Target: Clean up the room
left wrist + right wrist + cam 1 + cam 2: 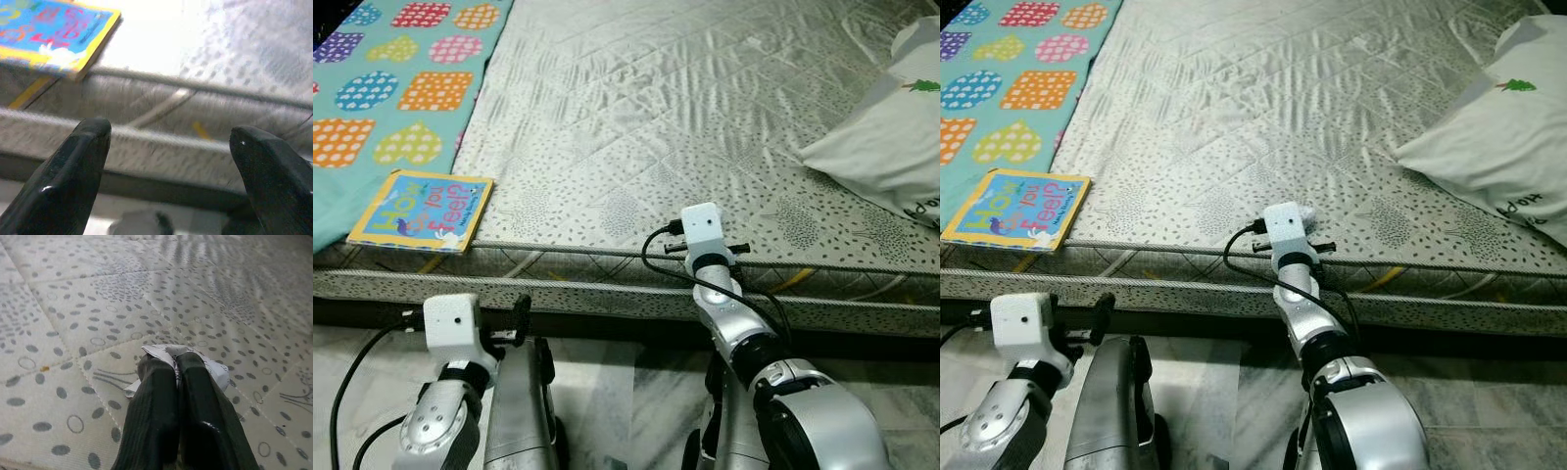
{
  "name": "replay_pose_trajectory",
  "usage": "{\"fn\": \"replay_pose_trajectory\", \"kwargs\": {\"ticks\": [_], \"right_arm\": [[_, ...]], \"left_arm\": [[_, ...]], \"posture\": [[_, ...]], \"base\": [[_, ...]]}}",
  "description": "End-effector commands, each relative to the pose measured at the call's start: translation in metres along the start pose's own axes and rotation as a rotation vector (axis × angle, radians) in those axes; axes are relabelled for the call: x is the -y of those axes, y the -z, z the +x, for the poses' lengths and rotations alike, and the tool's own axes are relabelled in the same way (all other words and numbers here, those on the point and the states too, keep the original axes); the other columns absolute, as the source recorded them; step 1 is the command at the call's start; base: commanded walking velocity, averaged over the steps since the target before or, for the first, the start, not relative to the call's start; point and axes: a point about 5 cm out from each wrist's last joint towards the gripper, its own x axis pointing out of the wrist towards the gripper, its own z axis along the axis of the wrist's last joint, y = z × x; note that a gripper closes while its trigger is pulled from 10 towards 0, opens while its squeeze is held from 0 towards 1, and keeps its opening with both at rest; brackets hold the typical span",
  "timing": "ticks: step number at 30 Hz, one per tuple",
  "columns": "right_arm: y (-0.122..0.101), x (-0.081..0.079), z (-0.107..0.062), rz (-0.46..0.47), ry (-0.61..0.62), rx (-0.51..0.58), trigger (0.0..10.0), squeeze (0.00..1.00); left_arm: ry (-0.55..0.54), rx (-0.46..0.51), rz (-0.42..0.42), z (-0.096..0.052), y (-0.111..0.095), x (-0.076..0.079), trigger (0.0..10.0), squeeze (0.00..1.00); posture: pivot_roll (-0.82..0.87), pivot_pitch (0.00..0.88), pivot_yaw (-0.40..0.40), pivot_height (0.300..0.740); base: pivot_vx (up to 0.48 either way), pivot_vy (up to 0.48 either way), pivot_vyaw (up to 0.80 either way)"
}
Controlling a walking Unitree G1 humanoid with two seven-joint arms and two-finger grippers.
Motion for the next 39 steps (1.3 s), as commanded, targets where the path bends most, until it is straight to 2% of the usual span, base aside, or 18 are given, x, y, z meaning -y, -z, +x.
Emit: {"fn": "replay_pose_trajectory", "kwargs": {"ticks": [1,6,10,12,14,17,18,19,20,24,29,35,39], "right_arm": [[0.006,0.003,-0.001,0.035,-0.007,-0.027,0.0,0.00],[0.002,0.008,-0.004,0.093,-0.062,0.043,0.0,0.00],[0.004,0.024,-0.012,0.121,-0.075,0.104,0.0,0.00],[0.007,0.033,-0.023,0.196,-0.077,0.122,0.0,0.00],[0.009,0.036,-0.028,0.217,-0.081,0.125,0.0,0.00],[0.009,0.044,-0.051,0.303,-0.115,0.141,0.0,0.00],[0.009,0.044,-0.051,0.303,-0.115,0.141,0.0,0.00],[0.009,0.045,-0.054,0.311,-0.120,0.139,1.8,0.00],[0.010,0.048,-0.061,0.321,-0.115,0.124,10.0,0.00],[0.009,0.056,-0.079,0.323,-0.113,0.100,10.0,0.00],[0.004,0.058,-0.088,0.300,-0.134,0.079,10.0,0.00],[-0.007,0.059,-0.083,0.336,-0.112,0.064,10.0,0.00],[-0.017,0.058,-0.078,0.325,-0.124,0.089,10.0,0.00]], "left_arm": [[-0.012,-0.009,0.000,0.002,0.004,-0.001,10.0,0.00],[-0.027,-0.007,-0.023,0.011,0.010,-0.005,10.0,0.00],[-0.035,0.018,-0.025,0.019,0.009,-0.005,10.0,0.00],[-0.039,0.025,-0.028,0.020,0.010,-0.006,10.0,0.00],[-0.041,0.027,-0.029,0.020,0.010,-0.007,10.0,0.00],[-0.052,0.040,-0.035,0.022,0.013,-0.010,10.0,0.00],[-0.052,0.040,-0.035,0.022,0.013,-0.010,10.0,0.00],[-0.056,0.042,-0.036,0.022,0.013,-0.010,10.0,0.00],[-0.059,0.045,-0.035,0.024,0.013,-0.010,10.0,0.00],[-0.059,0.055,-0.032,0.027,0.013,-0.010,10.0,0.00],[-0.042,0.072,-0.034,0.029,0.011,-0.009,10.0,0.00],[-0.045,0.070,-0.028,0.032,0.013,-0.009,10.0,0.00],[-0.045,0.078,-0.028,0.033,0.012,-0.008,10.0,0.00]], "posture": [[0.09,0.128,-0.008,0.501],[0.03,0.076,0.001,0.501],[0.00,0.036,0.004,0.501],[-0.01,0.023,0.006,0.501],[-0.02,0.009,0.008,0.501],[-0.05,0.000,0.014,0.501],[-0.05,0.000,0.014,0.501],[-0.05,0.000,0.014,0.501],[-0.06,0.000,0.016,0.501],[-0.08,0.000,0.018,0.501],[-0.10,0.000,0.022,0.501],[-0.10,0.000,0.021,0.501],[-0.09,0.000,0.021,0.501]], "base": [[0.000,0.000,0.00],[0.000,0.000,0.00],[0.000,0.000,0.00],[0.000,0.000,0.00],[0.000,0.000,0.00],[0.000,0.000,0.00],[0.000,0.000,0.00],[0.000,0.000,0.00],[0.000,0.000,0.00],[0.000,0.000,0.00],[0.000,0.000,0.00],[0.000,0.000,0.00],[0.000,0.000,0.00]]}}
